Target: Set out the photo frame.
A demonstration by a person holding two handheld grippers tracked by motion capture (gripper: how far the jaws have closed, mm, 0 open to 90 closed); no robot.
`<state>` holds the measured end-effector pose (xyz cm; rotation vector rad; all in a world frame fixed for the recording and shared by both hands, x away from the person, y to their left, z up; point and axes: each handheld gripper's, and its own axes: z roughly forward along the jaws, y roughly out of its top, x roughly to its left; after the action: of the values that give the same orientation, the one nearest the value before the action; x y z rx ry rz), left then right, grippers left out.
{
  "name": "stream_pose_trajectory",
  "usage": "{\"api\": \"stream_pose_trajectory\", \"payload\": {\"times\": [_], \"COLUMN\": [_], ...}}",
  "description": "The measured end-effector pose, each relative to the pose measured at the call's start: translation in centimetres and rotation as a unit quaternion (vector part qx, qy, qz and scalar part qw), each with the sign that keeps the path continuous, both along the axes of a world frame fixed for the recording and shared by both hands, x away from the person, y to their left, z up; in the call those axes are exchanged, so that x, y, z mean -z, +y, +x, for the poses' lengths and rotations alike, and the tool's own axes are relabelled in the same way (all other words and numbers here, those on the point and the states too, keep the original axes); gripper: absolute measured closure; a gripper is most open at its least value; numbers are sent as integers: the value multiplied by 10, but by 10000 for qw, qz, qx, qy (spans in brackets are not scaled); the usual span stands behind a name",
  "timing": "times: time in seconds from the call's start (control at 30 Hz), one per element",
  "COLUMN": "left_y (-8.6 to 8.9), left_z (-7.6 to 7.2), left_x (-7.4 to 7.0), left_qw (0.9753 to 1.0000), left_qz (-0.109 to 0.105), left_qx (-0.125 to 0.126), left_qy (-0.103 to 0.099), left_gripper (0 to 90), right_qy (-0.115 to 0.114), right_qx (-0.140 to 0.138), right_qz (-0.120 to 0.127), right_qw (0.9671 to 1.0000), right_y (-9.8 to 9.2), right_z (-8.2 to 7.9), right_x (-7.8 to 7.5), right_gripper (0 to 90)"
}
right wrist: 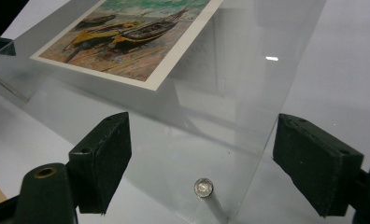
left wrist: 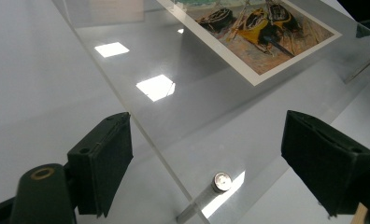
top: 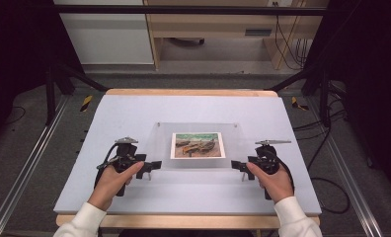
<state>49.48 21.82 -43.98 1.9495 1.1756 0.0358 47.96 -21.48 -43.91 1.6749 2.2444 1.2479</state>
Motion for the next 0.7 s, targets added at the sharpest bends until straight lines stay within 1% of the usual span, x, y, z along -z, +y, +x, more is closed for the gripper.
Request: {"api": "stream_pose_trajectory", "payload": {"times": [0.1,0.2,0.23,0.27,0.3,0.33,0.37,0.47,0.5,0.63,0.7], "left_y": [0,-1,-1,0,0,0,0,-2,-2,-2,-1], "left_z": [0,1,2,2,3,3,3,3,4,4,5], "left_x": [0,1,1,1,2,2,2,3,3,3,5], "left_qw": [10000,10000,10000,9999,9998,9998,9998,9997,9997,9997,9995], "left_qz": [-18,-2,-18,-38,-81,-102,-92,-147,-117,-128,-203], "left_qx": [-8,4,0,-4,-2,0,-4,-27,-19,-21,-10], "left_qy": [27,71,91,115,169,177,165,194,207,213,245], "left_gripper": [157,151,146,146,146,147,146,146,146,147,148], "right_qy": [15,85,155,155,198,235,187,181,178,176,174], "right_qx": [7,6,-11,-11,-39,-53,-32,-24,-31,-38,-39], "right_qz": [25,73,135,135,198,255,210,209,212,188,184], "right_qw": [10000,9999,9998,9998,9996,9994,9996,9996,9996,9997,9997], "right_y": [0,0,-1,-1,0,0,1,1,1,1,1], "right_z": [0,0,2,2,2,2,3,3,4,4,3], "right_x": [0,1,2,2,2,3,4,4,4,4,4], "right_gripper": [198,187,185,185,179,178,179,179,179,179,179]}}
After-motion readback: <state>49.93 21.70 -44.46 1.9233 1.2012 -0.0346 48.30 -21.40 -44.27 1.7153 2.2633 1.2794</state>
